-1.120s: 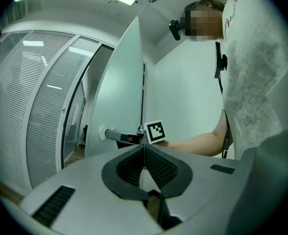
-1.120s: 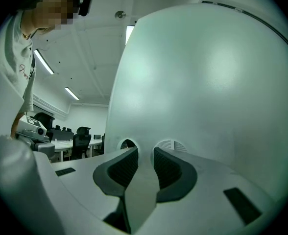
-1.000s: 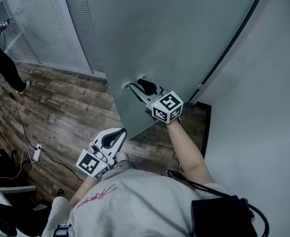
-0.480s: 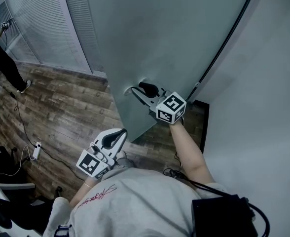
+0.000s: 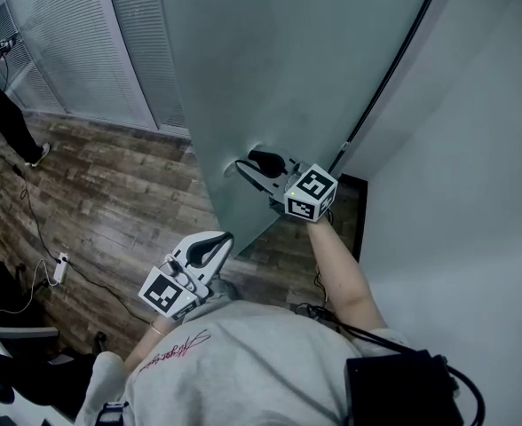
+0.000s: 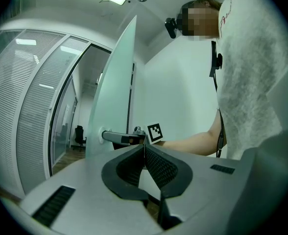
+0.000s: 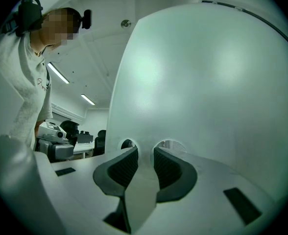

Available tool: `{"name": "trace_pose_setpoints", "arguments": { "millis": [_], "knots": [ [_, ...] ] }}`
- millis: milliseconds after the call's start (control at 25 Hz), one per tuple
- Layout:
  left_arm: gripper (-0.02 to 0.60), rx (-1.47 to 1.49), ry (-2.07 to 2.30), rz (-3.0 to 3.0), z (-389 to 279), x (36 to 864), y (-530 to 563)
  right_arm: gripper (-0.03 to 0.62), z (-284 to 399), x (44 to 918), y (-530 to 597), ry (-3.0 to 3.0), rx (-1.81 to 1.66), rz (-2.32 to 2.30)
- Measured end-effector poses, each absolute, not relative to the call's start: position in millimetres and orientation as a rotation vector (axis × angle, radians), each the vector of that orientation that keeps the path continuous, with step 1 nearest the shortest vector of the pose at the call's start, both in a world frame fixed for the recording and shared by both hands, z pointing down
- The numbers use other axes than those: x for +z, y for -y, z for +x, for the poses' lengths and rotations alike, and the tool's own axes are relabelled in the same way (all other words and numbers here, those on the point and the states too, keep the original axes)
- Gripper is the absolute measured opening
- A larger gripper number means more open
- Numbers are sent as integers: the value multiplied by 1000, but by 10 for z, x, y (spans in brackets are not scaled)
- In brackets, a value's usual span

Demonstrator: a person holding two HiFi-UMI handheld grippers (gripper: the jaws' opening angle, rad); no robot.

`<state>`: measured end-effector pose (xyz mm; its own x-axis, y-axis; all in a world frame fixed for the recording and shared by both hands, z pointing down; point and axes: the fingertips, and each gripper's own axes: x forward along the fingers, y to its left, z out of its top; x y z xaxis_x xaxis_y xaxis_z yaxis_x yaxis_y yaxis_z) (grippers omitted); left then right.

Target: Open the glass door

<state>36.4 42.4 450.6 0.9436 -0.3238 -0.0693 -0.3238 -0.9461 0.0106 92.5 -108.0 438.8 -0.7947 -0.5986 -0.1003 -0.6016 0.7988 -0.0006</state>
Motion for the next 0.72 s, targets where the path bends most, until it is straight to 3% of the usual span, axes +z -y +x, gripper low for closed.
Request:
{"name": "trace_pose_setpoints", "arguments": {
  "millis": [720],
  "knots": [
    [18,130,-205,-3179,414,3985,-762,107,825,3885,676,-2989,41,-793]
  ]
}}
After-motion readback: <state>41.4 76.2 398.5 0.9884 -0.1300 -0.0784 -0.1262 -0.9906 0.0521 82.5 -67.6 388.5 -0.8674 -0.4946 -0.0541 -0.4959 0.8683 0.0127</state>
